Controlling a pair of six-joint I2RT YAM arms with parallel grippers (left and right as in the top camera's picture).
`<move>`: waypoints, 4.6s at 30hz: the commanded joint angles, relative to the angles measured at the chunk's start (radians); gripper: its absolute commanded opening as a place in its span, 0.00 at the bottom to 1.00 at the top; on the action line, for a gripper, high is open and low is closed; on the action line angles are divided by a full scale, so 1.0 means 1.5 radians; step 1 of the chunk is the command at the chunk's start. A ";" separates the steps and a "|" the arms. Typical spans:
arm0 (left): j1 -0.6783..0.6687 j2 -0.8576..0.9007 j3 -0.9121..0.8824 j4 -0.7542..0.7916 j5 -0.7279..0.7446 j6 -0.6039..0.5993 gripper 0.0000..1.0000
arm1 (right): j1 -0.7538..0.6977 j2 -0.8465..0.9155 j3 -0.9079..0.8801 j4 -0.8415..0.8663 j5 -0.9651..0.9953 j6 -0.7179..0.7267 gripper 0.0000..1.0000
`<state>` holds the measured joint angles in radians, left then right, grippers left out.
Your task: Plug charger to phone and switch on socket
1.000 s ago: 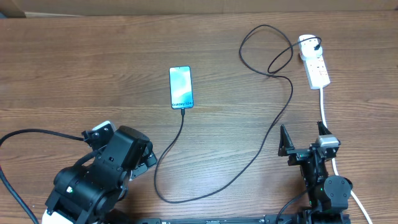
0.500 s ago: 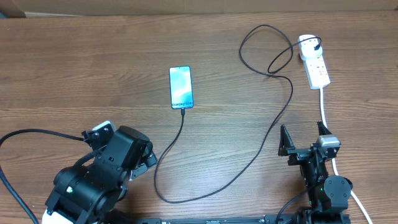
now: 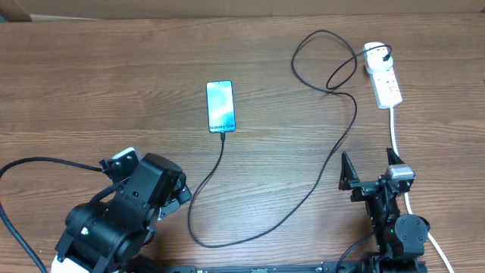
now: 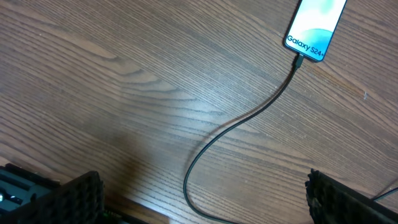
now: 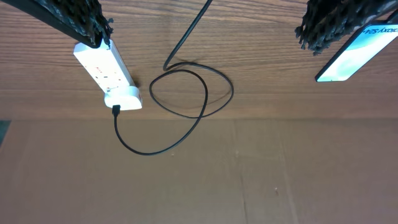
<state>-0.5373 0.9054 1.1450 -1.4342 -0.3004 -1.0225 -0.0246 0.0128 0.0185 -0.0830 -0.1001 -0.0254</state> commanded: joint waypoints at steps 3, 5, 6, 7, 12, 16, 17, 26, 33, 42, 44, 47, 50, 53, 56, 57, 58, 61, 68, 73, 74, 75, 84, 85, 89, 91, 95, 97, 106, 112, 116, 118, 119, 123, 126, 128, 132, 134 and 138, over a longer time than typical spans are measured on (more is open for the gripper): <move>-0.004 -0.002 -0.003 0.002 -0.014 -0.014 1.00 | -0.002 -0.007 -0.007 0.004 -0.001 0.007 1.00; -0.004 -0.002 -0.003 0.001 -0.014 -0.014 0.99 | -0.002 -0.007 -0.007 0.004 -0.001 0.007 1.00; -0.004 -0.002 -0.003 0.001 -0.014 -0.014 1.00 | -0.002 -0.007 -0.007 0.004 -0.001 0.007 1.00; -0.004 -0.002 -0.003 0.001 -0.014 -0.014 0.99 | -0.002 -0.007 -0.007 0.004 -0.001 0.007 1.00; -0.004 -0.002 -0.003 0.001 -0.014 -0.014 1.00 | -0.002 -0.007 -0.007 0.004 -0.001 0.007 1.00; -0.004 -0.002 -0.003 0.001 -0.014 -0.014 1.00 | -0.002 -0.007 -0.007 0.004 -0.001 0.007 1.00; -0.004 -0.002 -0.003 0.001 -0.014 -0.014 1.00 | -0.002 -0.007 -0.007 0.004 -0.001 0.007 1.00; -0.006 -0.002 -0.003 -0.001 -0.014 -0.014 1.00 | -0.002 -0.007 -0.007 0.004 -0.001 0.007 1.00; 0.007 -0.003 -0.004 -0.002 0.003 0.017 1.00 | -0.002 -0.007 -0.007 0.004 -0.001 0.007 1.00; 0.083 -0.021 -0.058 0.214 0.165 0.383 1.00 | -0.002 -0.007 -0.007 0.004 -0.001 0.007 1.00; 0.099 -0.032 -0.082 0.280 0.223 0.478 0.99 | -0.002 -0.007 -0.007 0.004 -0.001 0.007 1.00; 0.128 -0.052 -0.115 0.332 0.287 0.544 1.00 | -0.002 -0.007 -0.007 0.004 -0.001 0.007 1.00; 0.172 -0.088 -0.158 0.366 0.309 0.547 1.00 | -0.002 -0.007 -0.007 0.004 -0.001 0.007 1.00; 0.201 -0.121 -0.183 0.385 0.317 0.548 0.99 | -0.002 -0.007 -0.007 0.004 -0.001 0.007 1.00; 0.222 -0.153 -0.200 0.396 0.322 0.548 1.00 | -0.002 -0.007 -0.007 0.004 -0.001 0.007 1.00; 0.227 -0.165 -0.205 0.400 0.323 0.548 1.00 | -0.002 -0.007 -0.007 0.004 -0.001 0.007 1.00; 0.230 -0.176 -0.209 0.401 0.324 0.551 1.00 | -0.002 -0.007 -0.007 0.004 -0.001 0.007 1.00; 0.243 -0.214 -0.219 0.401 0.332 0.572 0.99 | -0.002 -0.007 -0.007 0.004 -0.001 0.007 1.00; 0.302 -0.321 -0.270 0.402 0.466 0.697 1.00 | -0.002 -0.007 -0.007 0.004 -0.001 0.007 1.00; 0.333 -0.363 -0.325 0.437 0.493 0.697 0.99 | -0.002 -0.007 -0.007 0.004 -0.001 0.007 1.00; 0.336 -0.371 -0.337 0.451 0.493 0.697 1.00 | -0.002 -0.007 -0.007 0.004 -0.001 0.007 1.00; 0.343 -0.390 -0.364 0.481 0.493 0.697 0.99 | -0.002 -0.007 -0.007 0.004 -0.001 0.007 1.00; 0.378 -0.479 -0.452 0.569 0.493 0.697 1.00 | -0.002 -0.007 -0.007 0.004 -0.001 0.007 1.00; 0.383 -0.487 -0.459 0.578 0.493 0.697 1.00 | -0.002 -0.007 -0.007 0.004 -0.001 0.007 1.00; 0.405 -0.516 -0.475 0.583 0.493 0.694 1.00 | -0.002 -0.007 -0.007 0.004 -0.001 0.007 1.00; 0.411 -0.531 -0.482 0.583 0.493 0.690 0.99 | -0.002 -0.007 -0.007 0.004 -0.001 0.007 1.00; 0.416 -0.567 -0.502 0.596 0.492 0.669 1.00 | -0.002 -0.007 -0.007 0.004 -0.001 0.007 1.00; 0.416 -0.583 -0.516 0.609 0.491 0.658 1.00 | -0.002 -0.007 -0.007 0.004 -0.001 0.007 1.00; 0.416 -0.602 -0.562 0.692 0.484 0.634 0.99 | -0.002 -0.007 -0.007 0.004 -0.001 0.007 1.00; 0.416 -0.602 -0.562 0.701 0.439 0.631 1.00 | -0.002 -0.007 -0.007 0.004 -0.001 0.007 1.00; 0.416 -0.602 -0.568 0.732 0.413 0.631 1.00 | -0.002 -0.007 -0.007 0.004 -0.001 0.007 1.00; 0.416 -0.602 -0.578 0.760 0.405 0.623 1.00 | -0.002 -0.007 -0.007 0.004 -0.001 0.007 1.00; 0.416 -0.602 -0.585 0.778 0.402 0.616 1.00 | -0.002 -0.007 -0.007 0.004 -0.001 0.007 1.00; 0.416 -0.602 -0.619 0.859 0.382 0.586 0.99 | -0.002 -0.007 -0.007 0.004 -0.001 0.007 1.00; 0.416 -0.602 -0.648 0.922 0.357 0.560 1.00 | -0.002 -0.007 -0.007 0.004 -0.001 0.007 1.00; 0.416 -0.602 -0.672 0.972 0.344 0.554 1.00 | -0.002 -0.007 -0.007 0.004 -0.001 0.007 1.00; 0.416 -0.602 -0.719 1.068 0.331 0.553 1.00 | -0.002 -0.007 -0.007 0.004 -0.001 0.007 1.00; 0.416 -0.602 -0.737 1.106 0.314 0.536 1.00 | -0.002 -0.007 -0.007 0.004 -0.001 0.007 1.00; 0.414 -0.602 -0.760 1.141 0.271 0.485 1.00 | -0.002 -0.007 -0.007 0.004 -0.001 0.007 1.00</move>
<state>0.0803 0.0151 0.0261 0.2676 0.1814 -0.2184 -0.0246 0.0128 0.0185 -0.0822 -0.1001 -0.0219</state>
